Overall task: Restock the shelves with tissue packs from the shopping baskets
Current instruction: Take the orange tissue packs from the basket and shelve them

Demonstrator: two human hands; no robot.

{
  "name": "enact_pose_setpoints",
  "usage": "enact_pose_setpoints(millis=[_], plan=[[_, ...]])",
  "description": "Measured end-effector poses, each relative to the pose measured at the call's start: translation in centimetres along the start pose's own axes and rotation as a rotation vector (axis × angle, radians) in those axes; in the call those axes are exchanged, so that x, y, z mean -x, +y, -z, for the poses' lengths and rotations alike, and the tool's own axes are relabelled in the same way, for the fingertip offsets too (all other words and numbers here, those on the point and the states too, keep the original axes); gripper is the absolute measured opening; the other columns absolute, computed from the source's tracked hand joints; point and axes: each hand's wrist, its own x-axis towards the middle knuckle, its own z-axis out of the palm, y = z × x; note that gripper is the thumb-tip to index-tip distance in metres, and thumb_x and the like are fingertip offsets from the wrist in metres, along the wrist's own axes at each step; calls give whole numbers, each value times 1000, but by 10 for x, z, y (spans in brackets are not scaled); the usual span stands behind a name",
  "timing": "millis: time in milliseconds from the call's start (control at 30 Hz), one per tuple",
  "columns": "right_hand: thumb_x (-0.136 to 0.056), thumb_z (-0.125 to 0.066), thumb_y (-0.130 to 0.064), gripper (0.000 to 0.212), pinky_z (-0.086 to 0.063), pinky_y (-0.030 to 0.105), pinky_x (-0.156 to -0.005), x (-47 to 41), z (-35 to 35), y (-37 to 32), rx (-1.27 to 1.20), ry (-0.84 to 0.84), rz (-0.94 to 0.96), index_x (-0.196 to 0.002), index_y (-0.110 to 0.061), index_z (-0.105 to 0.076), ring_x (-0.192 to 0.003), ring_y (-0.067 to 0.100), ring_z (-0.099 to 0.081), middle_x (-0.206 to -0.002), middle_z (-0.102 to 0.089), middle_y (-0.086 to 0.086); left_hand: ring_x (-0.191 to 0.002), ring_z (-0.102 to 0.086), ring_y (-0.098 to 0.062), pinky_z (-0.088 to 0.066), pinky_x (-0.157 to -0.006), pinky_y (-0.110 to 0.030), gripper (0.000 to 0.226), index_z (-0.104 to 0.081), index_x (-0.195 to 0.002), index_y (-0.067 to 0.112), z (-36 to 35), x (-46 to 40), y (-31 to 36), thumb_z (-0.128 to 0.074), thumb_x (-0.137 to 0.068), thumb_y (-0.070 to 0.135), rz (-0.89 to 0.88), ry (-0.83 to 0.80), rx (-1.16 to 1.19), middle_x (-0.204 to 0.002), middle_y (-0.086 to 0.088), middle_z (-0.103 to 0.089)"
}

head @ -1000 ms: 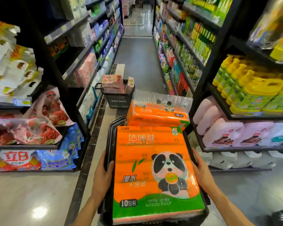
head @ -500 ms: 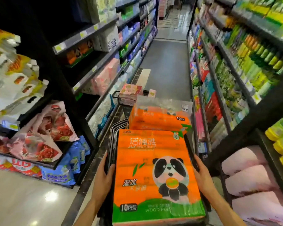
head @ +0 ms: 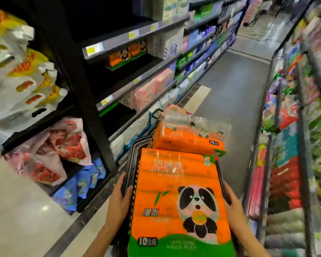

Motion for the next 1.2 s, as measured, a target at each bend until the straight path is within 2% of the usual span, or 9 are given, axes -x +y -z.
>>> enact_pose_setpoints(millis=[233, 333, 467, 567, 633, 800, 900, 1000, 1200], plan=[[-99, -66, -28, 55, -50, 47, -108, -152, -15, -67, 79, -35, 18, -150, -38, -47, -125, 7, -61, -143, -61, -10, -140, -46, -17, -41, -114, -52, 53, -30, -148, 48, -24, -132, 21, -54, -101, 42, 88, 50, 84, -150, 11, -44], [-101, -65, -21, 55, -51, 33, -101, -211, -29, -92, 93, -80, 20, -152, -32, -47, -117, -11, -60, -142, -61, -11, -140, -47, -17, -41, -114, -52, 48, -30, -139, 58, -30, -177, 30, -55, -102, 40, 129, 102, 88, -151, 11, -45], [-101, -64, -23, 54, -53, 41, -104, -293, -53, -108, 134, -195, 12, -152, -31, -47, -123, 4, -62, -143, -62, -8, -138, -50, -16, -44, -111, -55, 52, -34, -149, 53, -36, -223, 18, -55, -101, 54, 201, 174, 83, -154, 8, -49], [-102, -62, -19, 50, -50, 30, -96, -350, -76, -120, 152, -298, 29, -147, -38, -50, -114, -11, -62, -133, -64, -21, -138, -49, -11, -43, -113, -49, 52, -37, -150, 50, -48, -241, 15, -57, -102, 45, 201, 271, 71, -151, 15, -51], [-102, -62, -17, 49, -49, 33, -99, -392, -90, -122, 202, -405, 29, -145, -38, -49, -110, -17, -60, -129, -61, -26, -138, -46, -6, -42, -113, -42, 50, -36, -148, 52, -59, -254, 18, -55, -103, 42, 242, 370, 59, -148, 24, -48], [-92, -64, -40, 65, -50, 39, -104, -488, -121, -123, 333, -623, 72, -153, -25, -46, -130, 15, -57, -146, -58, -3, -137, -51, -7, -46, -110, -45, 56, -40, -153, 39, -102, -262, 28, -51, -99, 49, 341, 575, 113, -148, 17, -54], [-100, -63, -35, 60, -44, 50, -114, -543, -143, -119, 410, -771, 96, -156, -29, -42, -137, 18, -51, -152, -52, -5, -128, -58, -4, -50, -103, -40, 46, -44, -149, 43, -139, -269, 31, -55, -105, 36, 419, 688, 151, -138, 21, -61], [-94, -58, -51, 68, -42, 51, -116, -588, -161, -97, 480, -869, 113, -157, -40, -35, -144, 14, -45, -159, -45, -9, -131, -57, -12, -49, -106, -54, 57, -36, -154, 43, -168, -275, 12, -54, -100, 48, 540, 742, 181, -143, 15, -59], [-92, -56, -58, 69, -43, 56, -114, -654, -206, -31, 541, -940, 123, -156, -48, -32, -144, 19, -46, -158, -46, -8, -124, -61, -4, -54, -94, -25, 52, -41, -148, 48, -217, -307, -44, -54, -98, 36, 533, 843, 242, -136, 24, -62]])
